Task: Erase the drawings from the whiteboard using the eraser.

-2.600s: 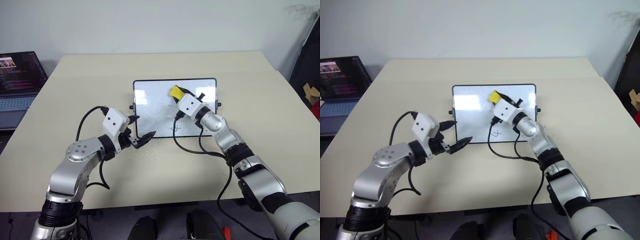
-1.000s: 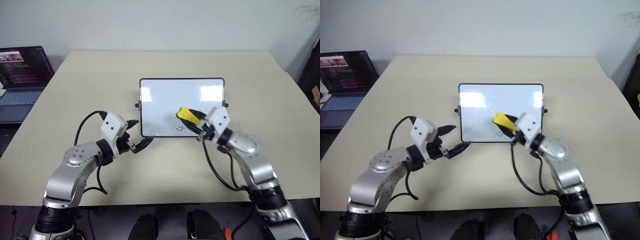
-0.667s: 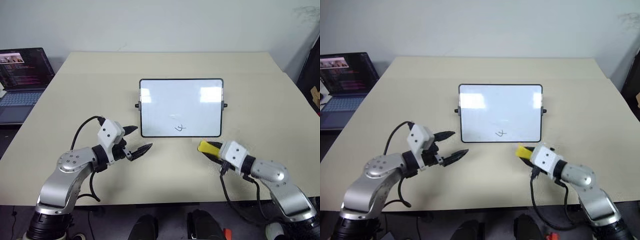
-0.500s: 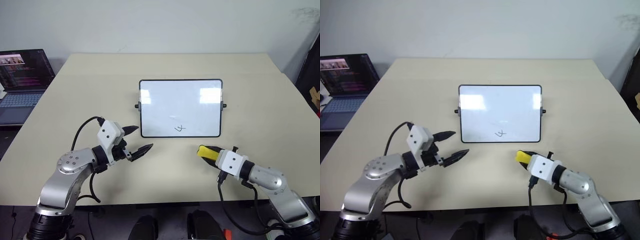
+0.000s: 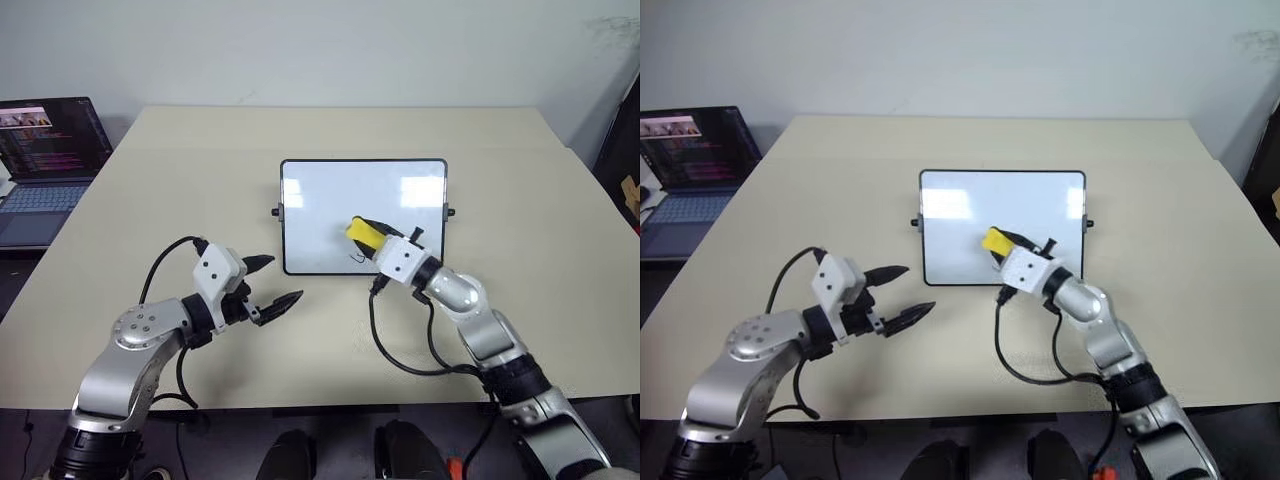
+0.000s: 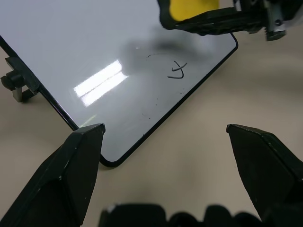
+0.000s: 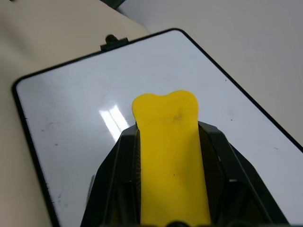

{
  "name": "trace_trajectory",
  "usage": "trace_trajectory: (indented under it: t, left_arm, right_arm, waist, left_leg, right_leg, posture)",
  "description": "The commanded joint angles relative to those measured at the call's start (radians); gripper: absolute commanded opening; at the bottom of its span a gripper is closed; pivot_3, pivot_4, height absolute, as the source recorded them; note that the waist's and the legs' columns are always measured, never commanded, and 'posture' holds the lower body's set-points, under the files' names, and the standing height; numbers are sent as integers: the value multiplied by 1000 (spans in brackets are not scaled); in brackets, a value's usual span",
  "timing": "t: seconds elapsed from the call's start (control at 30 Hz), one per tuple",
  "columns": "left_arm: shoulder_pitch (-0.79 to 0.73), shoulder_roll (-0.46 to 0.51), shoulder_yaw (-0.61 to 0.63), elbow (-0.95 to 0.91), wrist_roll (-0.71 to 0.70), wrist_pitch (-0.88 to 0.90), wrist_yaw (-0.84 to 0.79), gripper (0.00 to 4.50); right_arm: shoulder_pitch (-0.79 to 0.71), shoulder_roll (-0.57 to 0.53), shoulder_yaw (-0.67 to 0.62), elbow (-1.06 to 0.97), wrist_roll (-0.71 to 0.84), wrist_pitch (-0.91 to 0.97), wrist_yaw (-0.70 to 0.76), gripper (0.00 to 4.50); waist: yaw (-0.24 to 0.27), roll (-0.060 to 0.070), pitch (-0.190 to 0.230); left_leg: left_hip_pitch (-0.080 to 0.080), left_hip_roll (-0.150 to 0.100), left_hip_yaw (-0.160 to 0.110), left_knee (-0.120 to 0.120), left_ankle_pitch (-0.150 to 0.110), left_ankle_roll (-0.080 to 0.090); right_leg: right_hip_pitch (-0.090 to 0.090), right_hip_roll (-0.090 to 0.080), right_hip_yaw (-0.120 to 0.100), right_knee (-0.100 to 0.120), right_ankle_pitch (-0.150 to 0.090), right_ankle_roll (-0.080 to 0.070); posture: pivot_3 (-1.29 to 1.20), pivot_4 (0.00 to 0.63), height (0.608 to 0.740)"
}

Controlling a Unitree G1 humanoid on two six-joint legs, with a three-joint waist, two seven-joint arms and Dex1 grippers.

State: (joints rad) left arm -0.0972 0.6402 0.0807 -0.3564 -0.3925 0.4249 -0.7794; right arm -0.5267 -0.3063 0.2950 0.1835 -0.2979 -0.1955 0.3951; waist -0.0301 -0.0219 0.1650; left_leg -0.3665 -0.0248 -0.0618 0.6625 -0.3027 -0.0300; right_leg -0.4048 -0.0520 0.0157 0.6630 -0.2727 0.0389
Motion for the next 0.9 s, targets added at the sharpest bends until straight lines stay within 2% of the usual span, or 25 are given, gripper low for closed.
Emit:
trace_trajectory:
  t: [0.03,0.2,0.37,0.6,0.73,0.9]
  left_arm:
    - [-24,7,-6,-36,-17,-4,-19,4500]
    - [-41,18,-6,-33,-25,1,-48,4500]
    - [-51,15,-8,-32,-28,0,-56,4500]
    - [-58,8,-8,-20,-28,-5,-63,4500]
    - [-58,5,-8,-5,-26,-15,-69,4500]
    - [-58,3,-9,6,-26,-21,-75,4500]
  right_arm:
    - [-86,10,8,140,-31,-90,-46,1287]
    - [-134,8,45,354,-71,-192,-66,1287]
    - [-113,-20,98,490,-124,-247,-60,1287]
    - [-77,-67,132,496,-151,-259,-33,1286]
    - [-63,-89,139,475,-150,-252,-11,1286]
    - [-49,-113,132,438,-144,-271,-5,1286]
  waist:
    - [-1,0,0]
    - [-2,0,0]
    - [-3,-1,-2]
    - [-3,-2,-4]
    - [-2,-1,-3]
    - [-2,-1,-3]
  left_leg:
    - [0,0,0,0,0,0]
    - [0,0,1,0,0,0]
    - [3,0,3,1,-1,3]
    - [8,0,4,3,-2,4]
    - [23,0,1,2,-2,5]
    - [23,-1,1,3,-1,6]
  right_leg:
    - [0,0,0,0,0,0]
    - [0,0,0,1,0,0]
    - [1,0,1,3,0,0]
    - [4,0,1,11,0,0]
    - [20,0,1,10,0,-1]
    - [21,1,1,10,0,-1]
  posture:
    - [0,150,740]
    - [0,150,740]
    - [0,150,740]
    - [0,150,740]
    - [0,150,740]
    - [0,150,740]
